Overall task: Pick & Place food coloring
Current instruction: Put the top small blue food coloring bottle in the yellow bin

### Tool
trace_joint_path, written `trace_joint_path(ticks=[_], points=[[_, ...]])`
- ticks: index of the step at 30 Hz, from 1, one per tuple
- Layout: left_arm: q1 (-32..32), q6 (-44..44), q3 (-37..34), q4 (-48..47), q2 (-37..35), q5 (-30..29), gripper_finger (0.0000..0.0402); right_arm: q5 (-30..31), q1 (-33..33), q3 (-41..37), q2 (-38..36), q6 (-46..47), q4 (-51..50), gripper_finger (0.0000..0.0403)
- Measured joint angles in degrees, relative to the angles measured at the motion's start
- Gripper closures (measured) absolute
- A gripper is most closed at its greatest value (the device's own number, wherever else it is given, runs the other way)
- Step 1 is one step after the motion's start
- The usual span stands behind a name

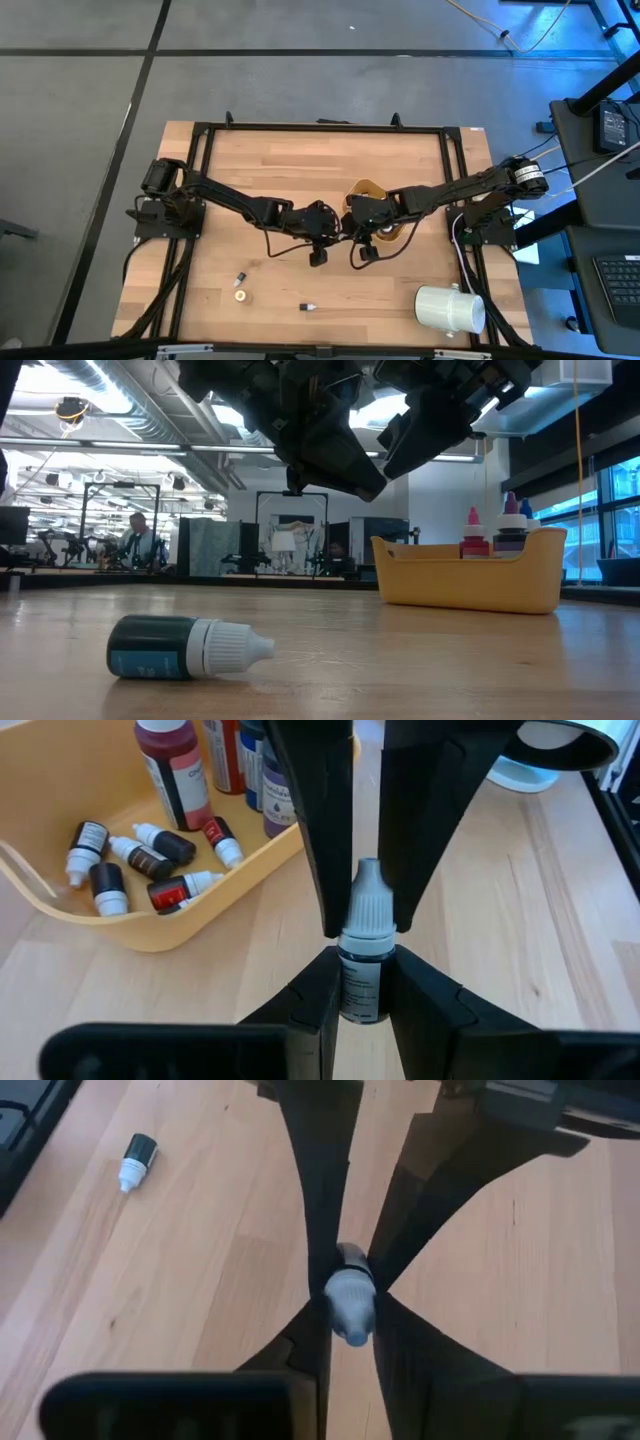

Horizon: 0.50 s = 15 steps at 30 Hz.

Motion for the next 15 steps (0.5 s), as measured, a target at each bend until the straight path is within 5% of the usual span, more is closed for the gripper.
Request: trace_joint_path(ticks=[10, 15], points=[[0.04, -0.54, 0.11, -0.94, -0.07, 1.14, 0.0326, -0.28, 0.02, 0.00, 0.02, 0.87, -0.07, 0.0344], [0.00, -0.52, 0.06, -2.10, -0.04, 1.40, 0.0278, -0.52, 0.02, 0.00, 0.02, 0.94, -0.99, 0.0344]])
